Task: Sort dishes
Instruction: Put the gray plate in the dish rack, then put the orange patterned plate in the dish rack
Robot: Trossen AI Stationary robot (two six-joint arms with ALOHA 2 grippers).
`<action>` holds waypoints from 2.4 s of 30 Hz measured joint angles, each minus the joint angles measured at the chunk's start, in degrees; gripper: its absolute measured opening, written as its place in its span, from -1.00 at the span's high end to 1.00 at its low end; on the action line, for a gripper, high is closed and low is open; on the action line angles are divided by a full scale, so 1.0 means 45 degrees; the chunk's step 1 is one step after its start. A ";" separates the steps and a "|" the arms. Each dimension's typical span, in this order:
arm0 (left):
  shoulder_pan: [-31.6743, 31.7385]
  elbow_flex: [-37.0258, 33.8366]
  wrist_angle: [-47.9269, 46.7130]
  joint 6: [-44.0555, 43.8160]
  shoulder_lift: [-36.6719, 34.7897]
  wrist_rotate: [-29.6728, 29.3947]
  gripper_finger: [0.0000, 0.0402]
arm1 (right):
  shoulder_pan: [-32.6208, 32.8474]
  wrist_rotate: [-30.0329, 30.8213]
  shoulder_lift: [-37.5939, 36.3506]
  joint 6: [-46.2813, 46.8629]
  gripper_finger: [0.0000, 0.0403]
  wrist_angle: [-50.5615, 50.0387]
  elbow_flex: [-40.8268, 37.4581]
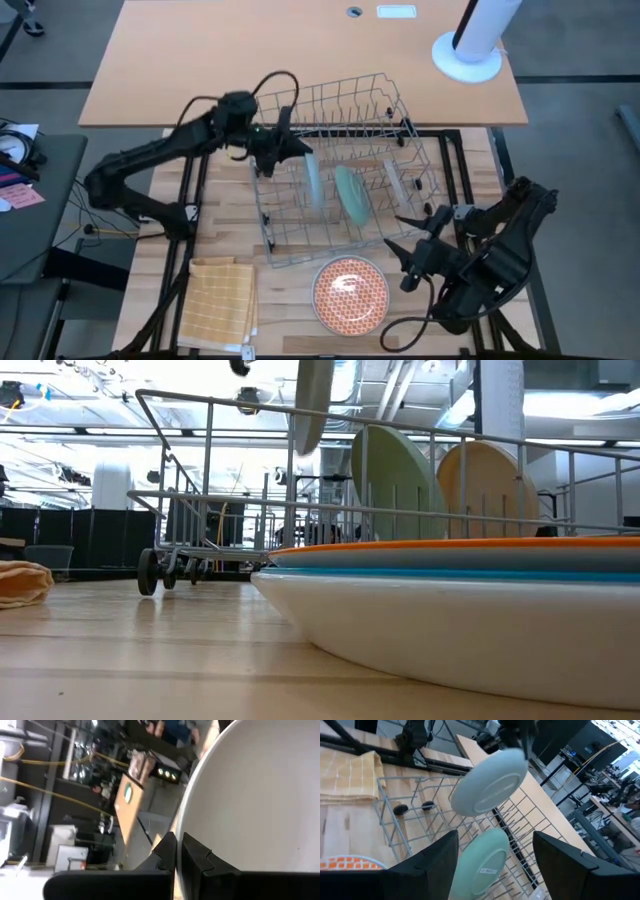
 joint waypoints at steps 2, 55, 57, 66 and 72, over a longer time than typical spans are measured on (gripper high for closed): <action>-0.0182 -0.1046 0.0783 0.0174 -0.0451 -0.0104 1.00 | 0.0000 -0.0021 0.0003 0.0085 -0.29 -0.0015 -0.0182; -0.0590 -0.4102 -0.0092 -0.2698 -0.1224 -0.0646 0.46 | -0.1739 -0.0070 0.0003 0.1339 -0.29 0.0025 -0.0248; -0.0585 -0.4102 -0.0044 -0.3032 -0.1252 -0.0858 0.42 | -0.1712 -0.0089 0.0003 0.1344 -0.29 0.0030 -0.0248; -0.1098 -0.4102 -0.0079 -0.4302 -0.2063 -0.2120 0.39 | -0.1715 -0.0734 0.0003 0.1368 -0.29 0.0020 -0.0248; -0.2137 -0.4102 0.0053 -0.6214 -0.3616 -0.3440 0.39 | -0.1715 -0.0741 0.0003 0.1378 -0.29 0.0018 -0.0248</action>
